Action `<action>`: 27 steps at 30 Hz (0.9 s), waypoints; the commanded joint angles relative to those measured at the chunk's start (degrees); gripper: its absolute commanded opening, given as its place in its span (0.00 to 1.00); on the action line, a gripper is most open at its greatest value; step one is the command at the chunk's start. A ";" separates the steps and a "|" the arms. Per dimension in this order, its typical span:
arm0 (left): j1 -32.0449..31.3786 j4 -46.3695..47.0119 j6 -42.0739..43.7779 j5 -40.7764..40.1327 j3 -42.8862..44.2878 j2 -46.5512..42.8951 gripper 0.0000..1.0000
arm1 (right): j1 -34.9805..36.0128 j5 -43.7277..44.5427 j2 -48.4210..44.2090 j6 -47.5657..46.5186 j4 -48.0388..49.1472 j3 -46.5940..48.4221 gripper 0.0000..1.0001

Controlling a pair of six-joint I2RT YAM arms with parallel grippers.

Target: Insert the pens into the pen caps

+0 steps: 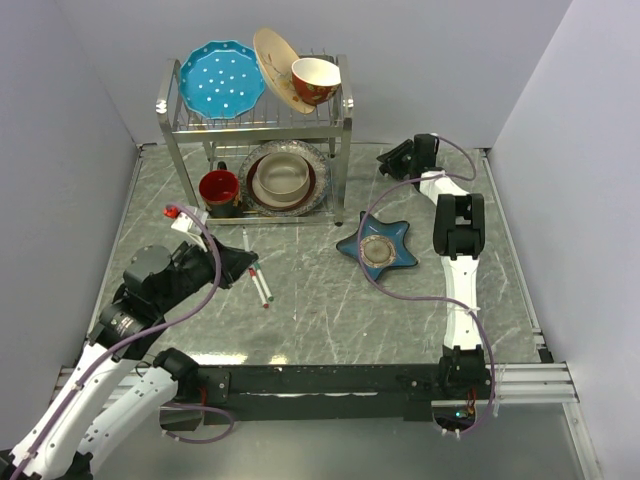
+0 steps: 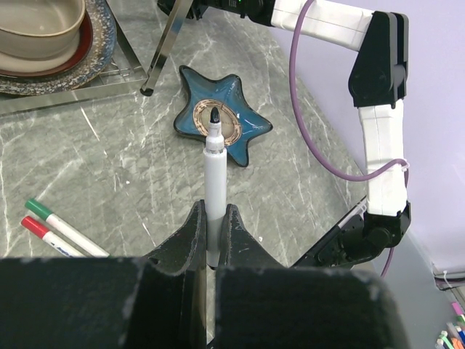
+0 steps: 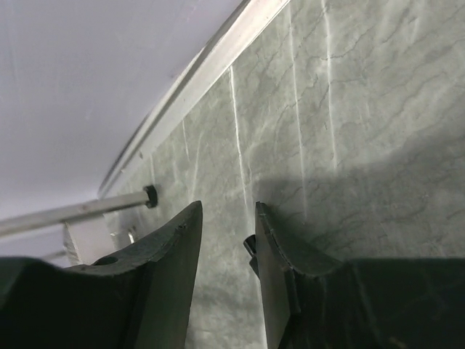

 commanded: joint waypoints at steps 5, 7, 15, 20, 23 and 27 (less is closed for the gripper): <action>0.08 2.25 -0.33 0.69 0.34 -0.85 0.01 | 0.50 -0.39 -4.84 -11.13 -8.50 0.57 0.42; 0.08 2.25 -0.33 0.69 0.25 -0.94 0.01 | 1.11 0.31 -4.84 -11.92 -9.37 0.75 0.42; 0.08 1.46 -0.50 0.43 0.25 -2.34 0.01 | 2.96 6.28 -5.11 -14.91 -16.05 4.18 0.39; 0.08 1.11 -0.59 0.69 0.34 -2.96 0.01 | 4.54 10.33 -6.07 -16.93 -19.56 5.31 0.37; 0.16 1.10 -0.59 0.52 0.25 -3.31 0.01 | 5.42 12.70 -6.34 -18.77 -21.85 6.28 0.36; 0.08 1.37 -0.77 1.05 0.16 -3.49 0.01 | 5.95 14.46 -6.69 -20.79 -23.70 6.29 0.36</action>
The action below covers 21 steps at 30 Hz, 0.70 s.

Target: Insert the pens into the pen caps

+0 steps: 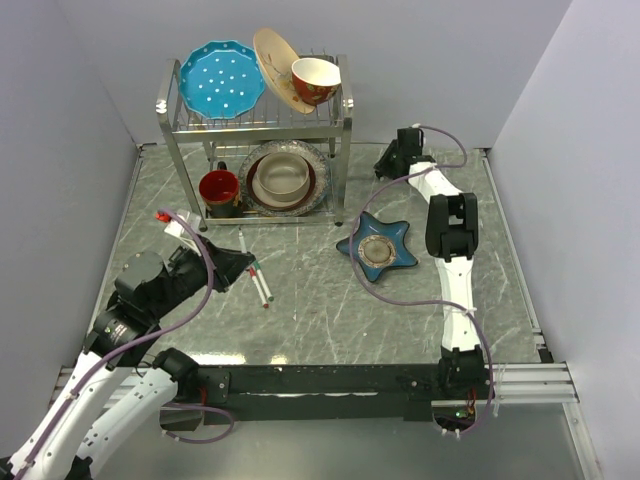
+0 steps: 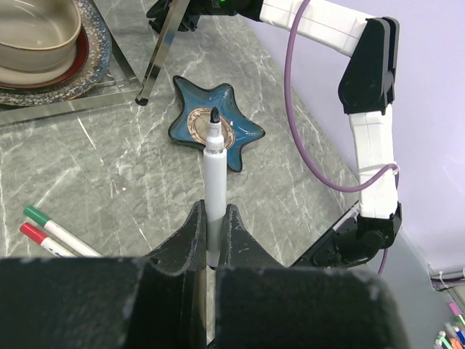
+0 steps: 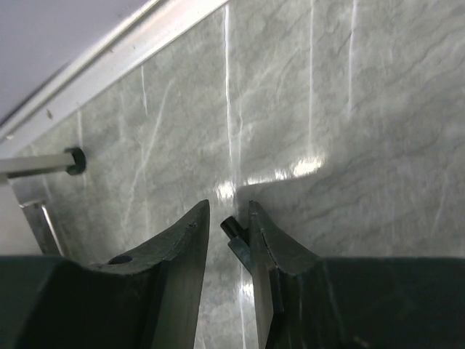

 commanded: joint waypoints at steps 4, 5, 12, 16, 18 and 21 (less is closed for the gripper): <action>0.08 1.89 -0.99 1.14 0.14 -0.89 0.01 | 1.19 3.40 -4.79 -4.52 -7.80 0.71 0.36; 0.08 1.89 -1.08 1.31 0.14 -0.89 0.01 | 1.27 3.40 -4.96 -4.78 -7.71 0.36 0.36; 0.08 1.81 -1.52 1.22 0.14 -1.33 0.01 | 1.97 4.01 -6.72 -5.05 -8.06 -3.34 0.36; 0.08 1.63 -1.60 1.22 0.23 -1.50 0.01 | 2.85 6.12 -6.64 -6.36 -9.64 -1.94 0.36; 0.08 1.63 -1.69 1.22 0.05 -1.59 0.01 | 3.12 7.52 -6.11 -6.98 -11.22 -0.79 0.34; 0.08 1.54 -1.78 1.22 -0.04 -1.85 0.01 | 3.56 9.46 -5.41 -7.77 -12.80 1.06 0.31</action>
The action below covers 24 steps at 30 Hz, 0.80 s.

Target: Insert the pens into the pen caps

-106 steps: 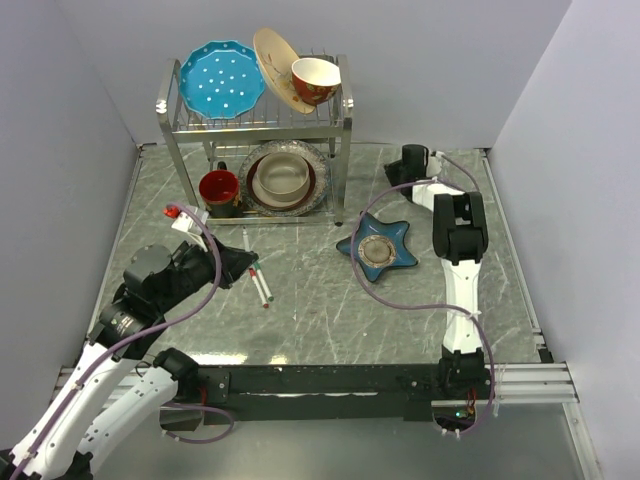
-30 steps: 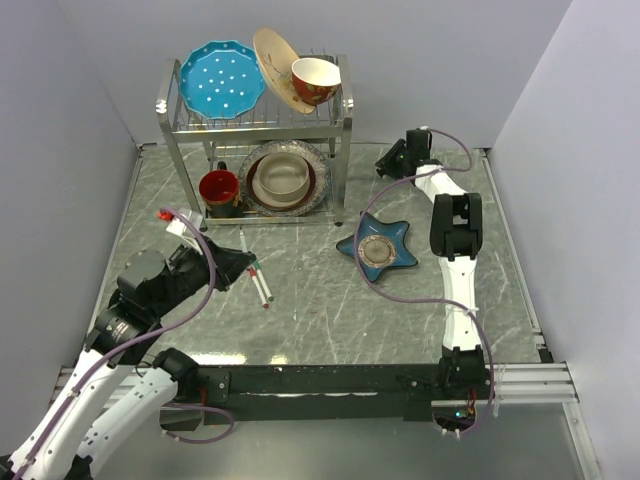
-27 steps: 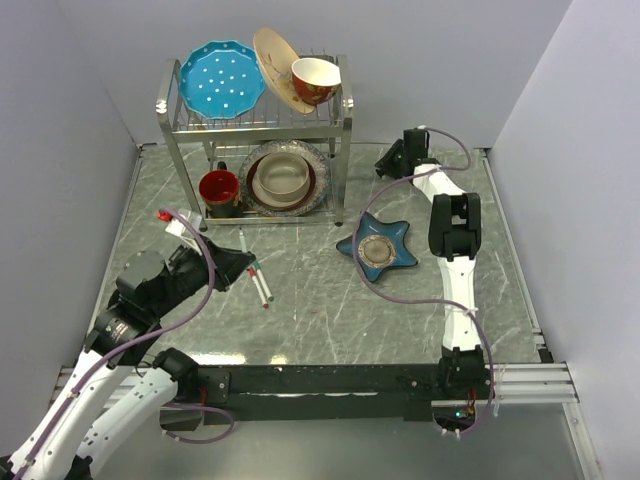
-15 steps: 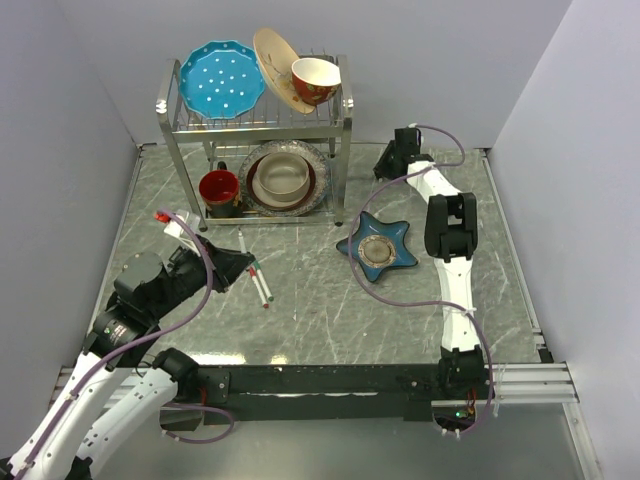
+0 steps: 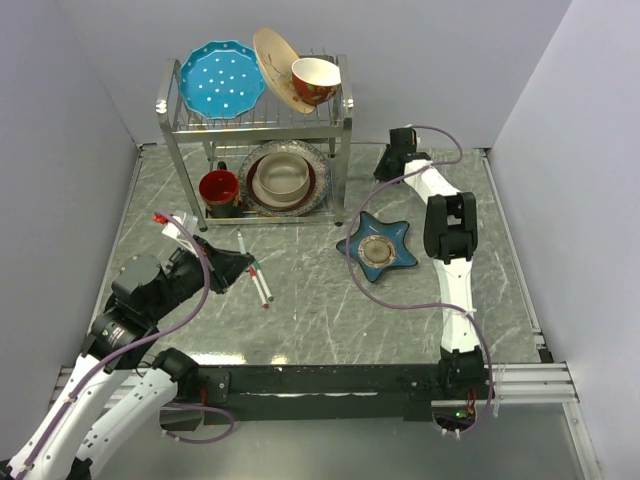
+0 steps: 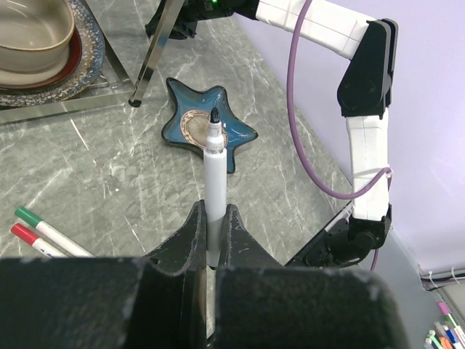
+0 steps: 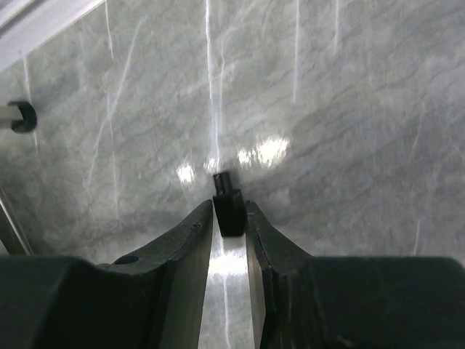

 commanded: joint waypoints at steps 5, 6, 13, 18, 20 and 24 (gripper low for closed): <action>0.08 1.43 -0.56 0.68 -0.13 -1.14 0.01 | 1.42 4.97 -1.89 -2.07 -5.46 3.12 0.25; 0.08 1.35 -0.47 0.59 -0.04 -1.14 0.01 | 1.33 5.15 -1.97 -2.15 -5.55 3.20 0.22; 0.08 1.00 0.50 -0.90 -1.18 -1.14 0.01 | 1.33 6.99 -3.99 -1.28 -4.67 -0.22 0.12; 0.08 0.03 1.20 -2.92 -1.53 -1.22 0.01 | 1.33 7.43 -5.40 -0.48 -5.99 -2.06 0.12; 0.08 0.20 1.29 -3.01 -1.53 -1.49 0.01 | 1.33 7.52 -6.19 -0.22 -6.61 -3.03 0.12; 0.08 0.03 1.29 -3.01 -1.71 -1.93 0.01 | 1.24 7.87 -9.18 -0.31 -8.18 -6.20 0.12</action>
